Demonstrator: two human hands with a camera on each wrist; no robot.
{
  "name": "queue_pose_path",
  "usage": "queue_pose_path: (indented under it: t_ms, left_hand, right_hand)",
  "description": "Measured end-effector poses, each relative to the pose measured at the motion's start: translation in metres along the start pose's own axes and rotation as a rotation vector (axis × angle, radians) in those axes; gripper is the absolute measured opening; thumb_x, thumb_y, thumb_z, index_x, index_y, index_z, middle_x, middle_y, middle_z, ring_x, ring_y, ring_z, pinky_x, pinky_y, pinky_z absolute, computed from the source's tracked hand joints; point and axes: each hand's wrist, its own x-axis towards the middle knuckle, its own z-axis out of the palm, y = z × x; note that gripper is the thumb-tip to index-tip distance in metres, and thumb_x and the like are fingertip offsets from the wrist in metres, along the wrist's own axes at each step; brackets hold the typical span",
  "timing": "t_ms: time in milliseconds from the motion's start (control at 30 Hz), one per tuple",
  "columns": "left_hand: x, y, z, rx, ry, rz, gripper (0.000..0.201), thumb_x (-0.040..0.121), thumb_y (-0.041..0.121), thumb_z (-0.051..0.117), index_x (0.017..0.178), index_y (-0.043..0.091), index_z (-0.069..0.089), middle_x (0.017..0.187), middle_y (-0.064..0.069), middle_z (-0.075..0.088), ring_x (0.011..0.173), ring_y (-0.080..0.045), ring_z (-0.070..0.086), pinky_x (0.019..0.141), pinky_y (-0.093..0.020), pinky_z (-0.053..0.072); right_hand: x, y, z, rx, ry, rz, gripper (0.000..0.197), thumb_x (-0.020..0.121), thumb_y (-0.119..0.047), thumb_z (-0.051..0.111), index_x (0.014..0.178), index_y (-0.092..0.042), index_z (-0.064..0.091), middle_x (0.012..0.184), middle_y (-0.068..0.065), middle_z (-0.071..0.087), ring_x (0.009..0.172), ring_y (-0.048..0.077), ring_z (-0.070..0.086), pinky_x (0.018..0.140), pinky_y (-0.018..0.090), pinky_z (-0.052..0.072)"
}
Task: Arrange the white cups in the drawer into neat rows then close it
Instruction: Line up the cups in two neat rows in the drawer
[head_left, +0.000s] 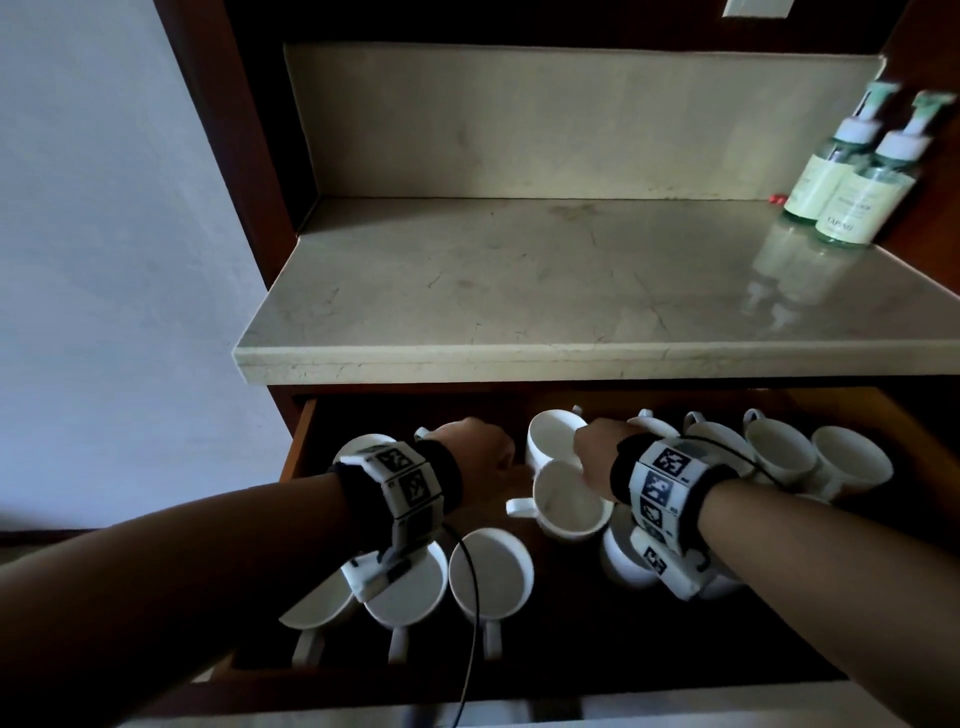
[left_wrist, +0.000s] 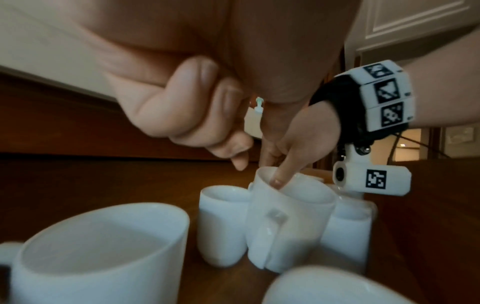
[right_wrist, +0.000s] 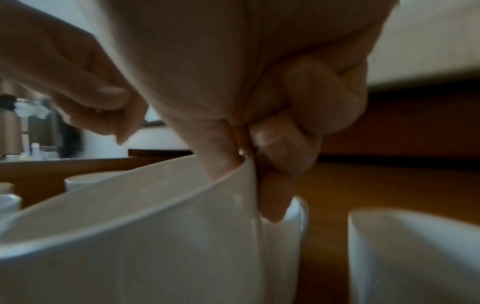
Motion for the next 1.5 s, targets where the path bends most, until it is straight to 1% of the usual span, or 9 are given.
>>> queue_pose_path:
  t_ms: [133, 300, 433, 633, 800, 933, 1233, 1367, 1500]
  left_hand:
    - [0.005, 0.019, -0.016, -0.097, 0.036, 0.011, 0.048, 0.088, 0.062, 0.047, 0.076, 0.018, 0.062, 0.079, 0.000, 0.065, 0.074, -0.016, 0.058, 0.066, -0.028, 0.045]
    - [0.011, 0.045, -0.026, -0.049, -0.043, 0.024, 0.042, 0.092, 0.042, 0.049, 0.089, 0.006, 0.071, 0.084, -0.009, 0.066, 0.083, -0.022, 0.062, 0.072, -0.028, 0.047]
    - [0.015, 0.044, -0.023, -0.165, -0.111, -0.085, 0.032, 0.089, 0.026, 0.049, 0.066, 0.008, 0.063, 0.076, -0.005, 0.067, 0.088, -0.022, 0.067, 0.082, -0.030, 0.052]
    - [0.011, 0.036, -0.012, -0.301, -0.218, -0.177, 0.047, 0.092, 0.033, 0.045, 0.049, 0.017, 0.056, 0.033, 0.007, 0.051, 0.029, -0.002, 0.047, 0.046, -0.014, 0.042]
    - [0.005, 0.030, -0.008, -0.106, -0.257, -0.099, 0.054, 0.099, 0.044, 0.035, 0.057, 0.019, 0.059, 0.048, 0.005, 0.055, 0.057, -0.010, 0.057, 0.071, -0.024, 0.046]
    - [0.001, 0.027, 0.001, -0.029, -0.234, -0.089, 0.048, 0.098, 0.043, 0.039, 0.092, 0.007, 0.071, 0.082, -0.004, 0.066, 0.097, -0.022, 0.065, 0.097, -0.035, 0.047]
    - [-0.005, 0.032, 0.017, 0.013, -0.225, -0.094, 0.043, 0.096, 0.042, 0.046, 0.110, 0.005, 0.064, 0.116, -0.011, 0.065, 0.112, -0.027, 0.059, 0.092, -0.033, 0.044]
    - [-0.002, 0.031, 0.024, 0.076, -0.255, -0.071, 0.046, 0.097, 0.044, 0.046, 0.107, 0.003, 0.064, 0.114, -0.012, 0.066, 0.110, -0.028, 0.061, 0.093, -0.036, 0.045]
    - [0.001, 0.032, 0.028, 0.091, -0.277, -0.073, 0.041, 0.097, 0.041, 0.048, 0.105, 0.004, 0.065, 0.114, -0.012, 0.067, 0.108, -0.029, 0.062, 0.089, -0.034, 0.046]
  right_hand:
    - [-0.014, 0.010, -0.022, -0.138, 0.126, -0.046, 0.022, 0.095, -0.023, 0.052, 0.105, -0.011, 0.068, 0.099, 0.008, 0.065, 0.082, 0.027, 0.061, 0.068, 0.030, 0.047]
    - [-0.033, 0.017, -0.036, -0.161, 0.292, -0.162, 0.023, 0.095, -0.028, 0.052, 0.075, -0.019, 0.058, 0.067, 0.002, 0.047, 0.067, 0.024, 0.050, 0.048, 0.024, 0.025]
    - [-0.028, 0.027, -0.019, 0.112, 0.266, -0.090, 0.030, 0.097, -0.035, 0.046, 0.085, -0.016, 0.065, 0.083, 0.006, 0.065, 0.073, 0.023, 0.059, 0.056, 0.027, 0.037]
    - [-0.011, 0.028, 0.004, 0.214, 0.109, -0.101, 0.031, 0.098, -0.031, 0.043, 0.103, -0.008, 0.063, 0.100, 0.010, 0.066, 0.085, 0.023, 0.059, 0.071, 0.030, 0.040]
    - [0.007, 0.022, 0.013, 0.151, 0.037, -0.130, 0.030, 0.099, -0.036, 0.041, 0.104, -0.015, 0.061, 0.104, 0.005, 0.066, 0.100, 0.024, 0.062, 0.075, 0.031, 0.043]
    - [0.018, 0.015, 0.021, 0.126, -0.028, -0.121, 0.031, 0.096, -0.042, 0.043, 0.091, -0.018, 0.062, 0.098, 0.004, 0.070, 0.093, 0.022, 0.065, 0.076, 0.031, 0.049]
    - [0.013, 0.001, 0.035, 0.030, -0.191, -0.126, 0.028, 0.096, -0.034, 0.047, 0.084, -0.013, 0.062, 0.084, 0.005, 0.059, 0.096, 0.027, 0.060, 0.103, 0.044, 0.036]
    - [0.013, -0.002, 0.043, -0.020, -0.181, -0.167, 0.032, 0.096, -0.031, 0.049, 0.069, -0.013, 0.053, 0.080, 0.006, 0.058, 0.083, 0.024, 0.054, 0.100, 0.047, 0.036]
    - [0.014, 0.000, 0.047, -0.022, -0.198, -0.219, 0.039, 0.093, -0.034, 0.053, 0.059, -0.016, 0.049, 0.063, 0.003, 0.052, 0.071, 0.023, 0.056, 0.078, 0.038, 0.044]
